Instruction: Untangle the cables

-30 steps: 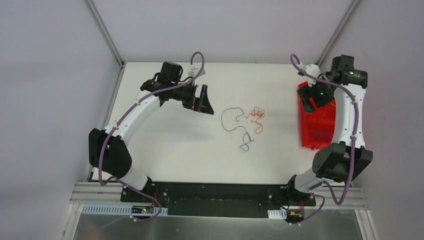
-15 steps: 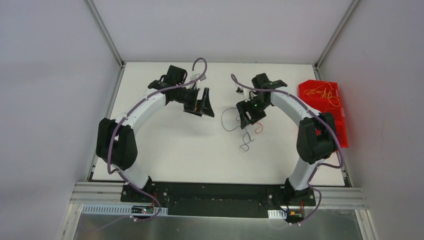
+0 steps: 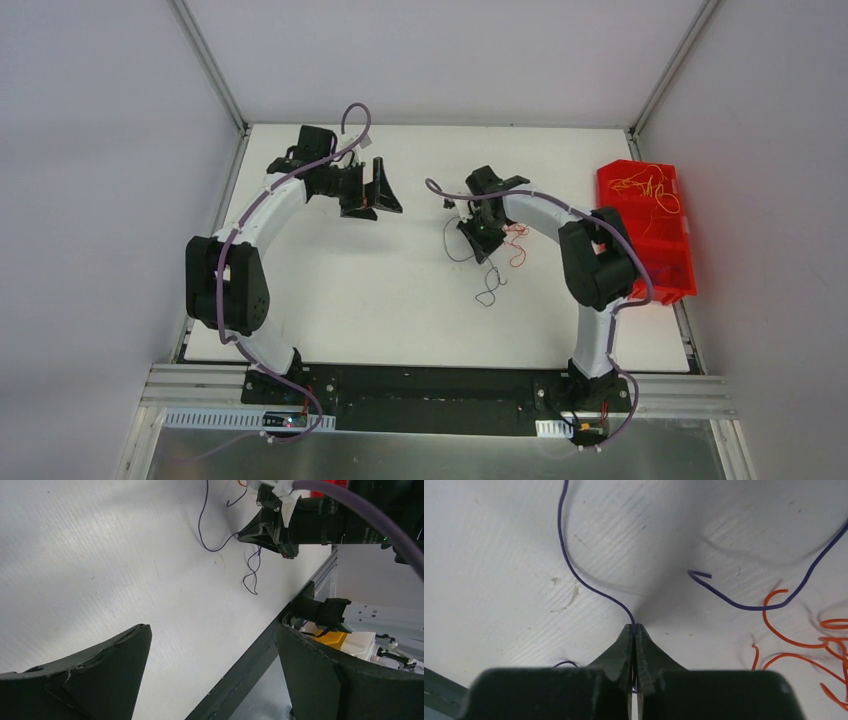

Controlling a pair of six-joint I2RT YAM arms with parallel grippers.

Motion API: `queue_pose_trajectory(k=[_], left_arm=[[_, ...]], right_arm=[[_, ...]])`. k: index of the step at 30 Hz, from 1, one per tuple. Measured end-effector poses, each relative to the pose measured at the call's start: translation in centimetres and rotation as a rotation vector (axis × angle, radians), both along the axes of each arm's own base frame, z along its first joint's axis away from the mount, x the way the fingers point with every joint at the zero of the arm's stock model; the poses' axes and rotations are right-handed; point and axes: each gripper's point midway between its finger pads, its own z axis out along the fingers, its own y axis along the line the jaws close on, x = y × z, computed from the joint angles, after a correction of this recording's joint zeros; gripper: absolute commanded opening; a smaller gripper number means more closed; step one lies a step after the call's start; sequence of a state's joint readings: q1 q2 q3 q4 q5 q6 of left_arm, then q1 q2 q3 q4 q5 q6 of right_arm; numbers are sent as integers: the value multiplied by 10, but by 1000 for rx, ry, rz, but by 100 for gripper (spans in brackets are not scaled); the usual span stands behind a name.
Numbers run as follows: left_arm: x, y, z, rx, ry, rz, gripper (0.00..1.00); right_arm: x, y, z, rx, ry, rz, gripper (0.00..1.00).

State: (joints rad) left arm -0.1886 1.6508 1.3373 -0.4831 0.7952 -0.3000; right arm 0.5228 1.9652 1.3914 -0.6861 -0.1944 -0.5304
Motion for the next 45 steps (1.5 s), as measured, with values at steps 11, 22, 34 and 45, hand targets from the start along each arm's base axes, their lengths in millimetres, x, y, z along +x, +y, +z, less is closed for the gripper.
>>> queue_pose_trajectory(k=[11,22,34,45], left_arm=[[-9,1,5,-11,-8,-7,100],[-10,0,7,-15,-11,-10,100],[-12,-2,10,-32,-10,-23,96],[-15,-3,9,-44,-2,-34,96]], right_arm=[[12,-5,187,404,-248,48,0],[-7,-124,335,447,-580,-22,0],[-46,-256,305,98,-544,-124,0],[-82,-339,293,-203,-485,-172,0]])
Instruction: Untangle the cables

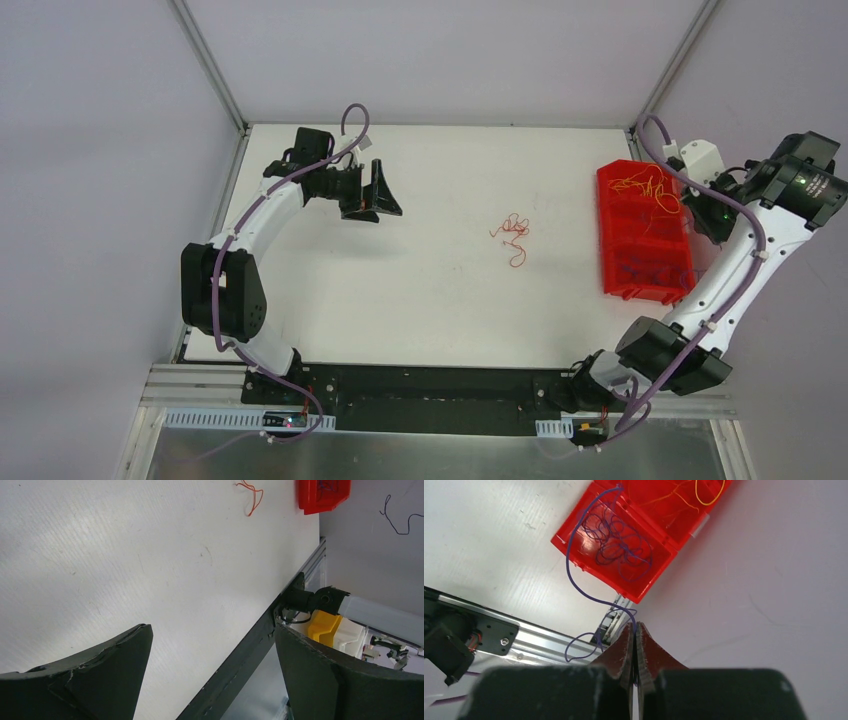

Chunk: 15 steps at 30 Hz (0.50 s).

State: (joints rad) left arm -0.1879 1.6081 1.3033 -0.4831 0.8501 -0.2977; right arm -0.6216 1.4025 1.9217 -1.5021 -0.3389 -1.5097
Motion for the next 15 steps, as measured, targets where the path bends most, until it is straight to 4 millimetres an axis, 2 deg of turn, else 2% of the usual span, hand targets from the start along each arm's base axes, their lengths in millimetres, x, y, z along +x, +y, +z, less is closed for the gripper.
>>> queue_pose_trajectory(k=[5,10,15], left_arm=[[-1,-1,-1,-6,5,-7,95],[0,-1,-3,-7,13,-9,95],[0,-1,-6,-5,20,-10,95]], right_arm=[[-9,-16,-4,-53,34,-5,0],[-18,-30,-17,-69,88,-3,0],[-17,-38,-30,-70,133,34,0]])
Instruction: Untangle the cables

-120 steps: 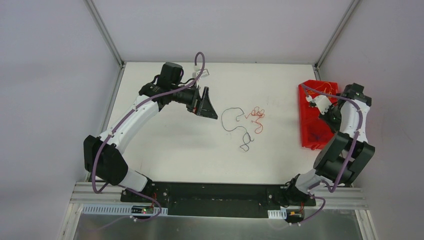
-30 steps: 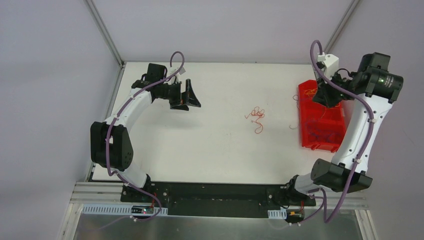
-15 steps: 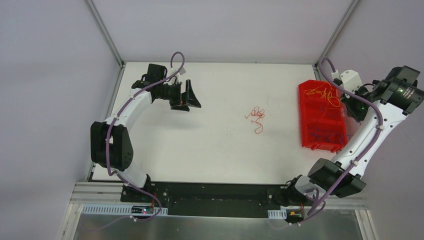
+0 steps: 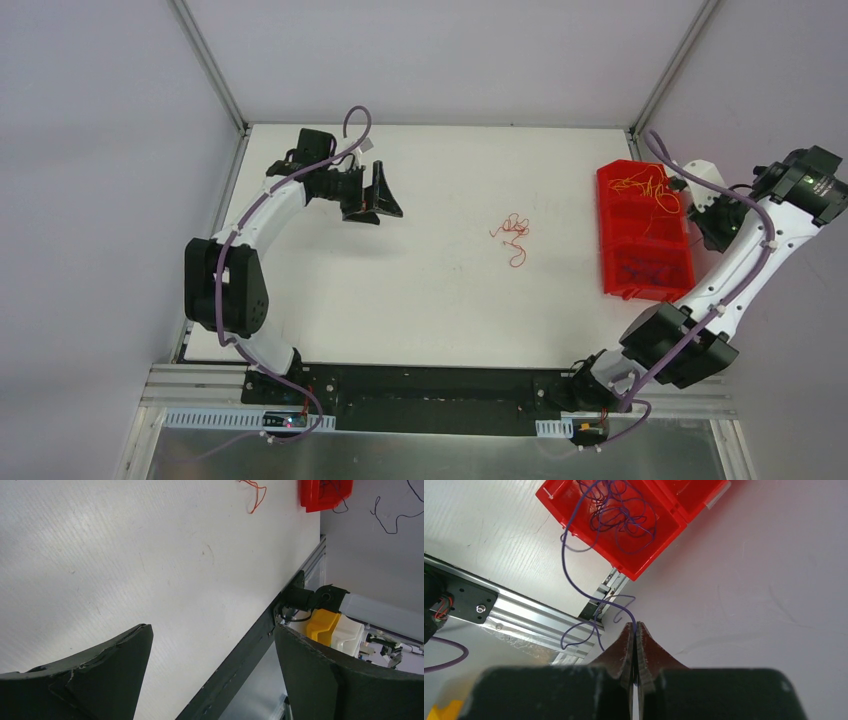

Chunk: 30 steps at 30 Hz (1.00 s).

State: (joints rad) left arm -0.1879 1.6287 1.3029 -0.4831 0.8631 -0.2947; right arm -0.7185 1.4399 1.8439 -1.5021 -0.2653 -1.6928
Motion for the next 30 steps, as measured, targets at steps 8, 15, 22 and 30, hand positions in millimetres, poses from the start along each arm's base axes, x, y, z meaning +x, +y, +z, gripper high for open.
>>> queue_pose_trajectory(k=[8,15,22,30], left_arm=[[2,0,-8,4,24,0,95],[2,0,-13,7,38,0,95],[3,-1,-17,10,49,0,95],[3,0,-18,13,39,-6,95]], right_arm=[[8,-7,-22,11,67,96,0],[31,-8,-41,22,113,164,0],[58,10,-55,2,119,267,0],[84,15,-82,8,139,326,1]])
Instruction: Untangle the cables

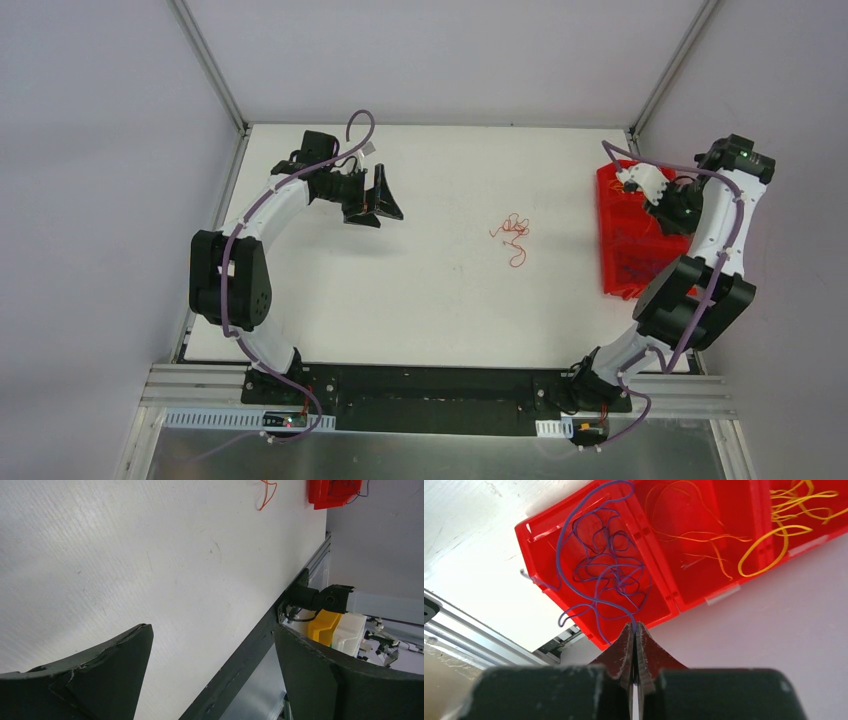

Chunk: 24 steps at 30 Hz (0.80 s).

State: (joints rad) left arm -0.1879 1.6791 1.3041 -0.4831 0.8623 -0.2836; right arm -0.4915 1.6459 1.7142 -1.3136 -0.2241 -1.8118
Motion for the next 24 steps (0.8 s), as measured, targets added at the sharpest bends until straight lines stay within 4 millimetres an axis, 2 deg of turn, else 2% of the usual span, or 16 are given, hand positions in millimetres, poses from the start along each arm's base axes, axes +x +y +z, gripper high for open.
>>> queue_pose_trajectory(k=[6,11,16,20,24], left_arm=[[0,0,0,3,-9,-6,95],[0,0,0,3,-9,-7,95],[0,0,0,2,-10,-7,95],[0,0,0,3,-12,-8,96],[1,1,0,6,-21,-13,96]], right_arm=[[-10,-8,-34,21,50,-13,23],[-15,-18,-37,19,49,-41,31],[-17,-18,-38,27,51,-54,38],[-20,-4,-29,108,35,-138,48],[-9,21,5,266,-39,-282,54]])
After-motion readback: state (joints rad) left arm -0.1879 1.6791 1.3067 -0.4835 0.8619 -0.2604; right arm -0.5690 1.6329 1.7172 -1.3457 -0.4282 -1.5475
